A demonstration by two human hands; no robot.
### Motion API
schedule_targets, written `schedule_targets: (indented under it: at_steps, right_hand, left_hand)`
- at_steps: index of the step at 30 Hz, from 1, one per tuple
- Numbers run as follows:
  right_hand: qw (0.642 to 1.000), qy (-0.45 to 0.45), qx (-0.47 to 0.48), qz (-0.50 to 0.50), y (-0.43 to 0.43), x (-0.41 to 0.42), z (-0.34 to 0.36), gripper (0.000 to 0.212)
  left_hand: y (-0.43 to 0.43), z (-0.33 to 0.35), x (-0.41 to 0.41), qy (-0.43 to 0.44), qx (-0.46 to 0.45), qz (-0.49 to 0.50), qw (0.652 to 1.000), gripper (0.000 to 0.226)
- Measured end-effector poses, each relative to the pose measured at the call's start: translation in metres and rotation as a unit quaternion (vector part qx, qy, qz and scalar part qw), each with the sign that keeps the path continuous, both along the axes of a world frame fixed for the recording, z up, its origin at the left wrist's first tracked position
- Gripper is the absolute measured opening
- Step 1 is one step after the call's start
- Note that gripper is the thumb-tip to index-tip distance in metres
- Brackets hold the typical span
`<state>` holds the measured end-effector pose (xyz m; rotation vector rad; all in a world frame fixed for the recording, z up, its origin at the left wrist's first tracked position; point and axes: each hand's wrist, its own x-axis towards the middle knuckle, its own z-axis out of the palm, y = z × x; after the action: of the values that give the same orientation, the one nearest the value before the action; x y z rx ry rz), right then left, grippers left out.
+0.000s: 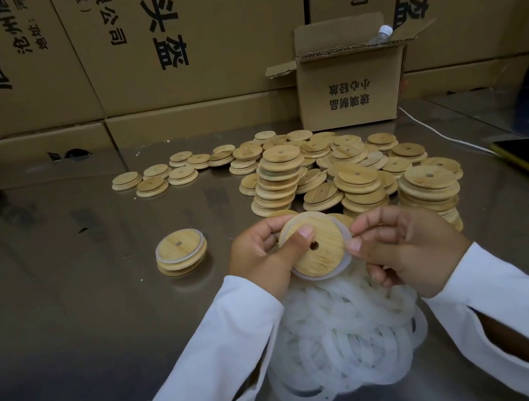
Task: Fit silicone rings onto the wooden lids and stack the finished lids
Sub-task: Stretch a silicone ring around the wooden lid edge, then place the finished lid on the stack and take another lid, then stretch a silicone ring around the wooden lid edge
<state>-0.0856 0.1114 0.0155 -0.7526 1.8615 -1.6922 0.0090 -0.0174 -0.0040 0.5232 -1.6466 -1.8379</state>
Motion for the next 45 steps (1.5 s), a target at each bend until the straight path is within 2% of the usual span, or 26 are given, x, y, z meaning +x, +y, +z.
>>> schedule_targets:
  at_steps: [4, 12, 17, 20, 24, 27, 30, 36, 38, 41, 43, 45]
  right_hand:
    - [1.000, -0.004, -0.004, -0.011, -0.001, -0.002, 0.001, 0.015]
    - [1.000, -0.008, -0.012, -0.006, -0.001, -0.001, 0.002, 0.016]
    - [0.998, -0.024, -0.018, -0.064, -0.002, -0.006, 0.002, 0.013]
    - [0.997, 0.014, -0.001, -0.081, -0.004, -0.009, -0.004, 0.011]
    - [0.995, 0.055, 0.020, -0.075, -0.006, -0.010, -0.013, 0.011]
    - [0.993, 0.080, 0.024, -0.082, -0.006, -0.015, -0.018, 0.011]
    - [0.988, 0.111, 0.024, -0.109, -0.007, -0.021, -0.022, 0.014]
    - [0.942, 0.279, 0.034, -0.184, -0.005, -0.042, -0.029, 0.014]
    - [0.935, 0.312, 0.038, -0.163, -0.004, -0.046, -0.032, 0.016]
    - [0.926, 0.360, 0.080, -0.079, -0.009, -0.048, -0.037, 0.022]
    - [0.916, 0.381, 0.119, -0.031, -0.014, -0.049, -0.040, 0.026]
    - [0.910, 0.386, 0.149, -0.022, -0.019, -0.051, -0.041, 0.028]
  left_hand:
    - [0.001, 0.002, 0.001, -0.002, 0.021, -0.007, 1.000, 0.022]
    - [-0.001, -0.001, 0.000, -0.008, 0.016, 0.001, 1.000, 0.013]
    - [-0.011, 0.002, 0.000, 0.019, 0.024, 0.059, 0.998, 0.012]
    - [-0.024, 0.006, 0.005, 0.038, -0.028, 0.159, 0.986, 0.014]
    - [-0.047, 0.006, 0.014, 0.032, -0.084, 0.316, 0.945, 0.017]
    - [-0.067, 0.002, 0.020, 0.013, -0.050, 0.405, 0.913, 0.024]
    - [-0.084, -0.004, 0.028, -0.006, 0.012, 0.466, 0.885, 0.022]
    - [-0.100, -0.011, 0.034, -0.057, 0.065, 0.486, 0.870, 0.022]
    - [-0.101, -0.012, 0.034, -0.081, 0.053, 0.475, 0.875, 0.026]
    - [-0.106, -0.016, 0.036, -0.140, 0.051, 0.452, 0.879, 0.023]
    - [-0.110, -0.017, 0.035, -0.182, 0.062, 0.445, 0.875, 0.025]
    - [-0.114, -0.015, 0.033, -0.235, 0.049, 0.433, 0.869, 0.032]
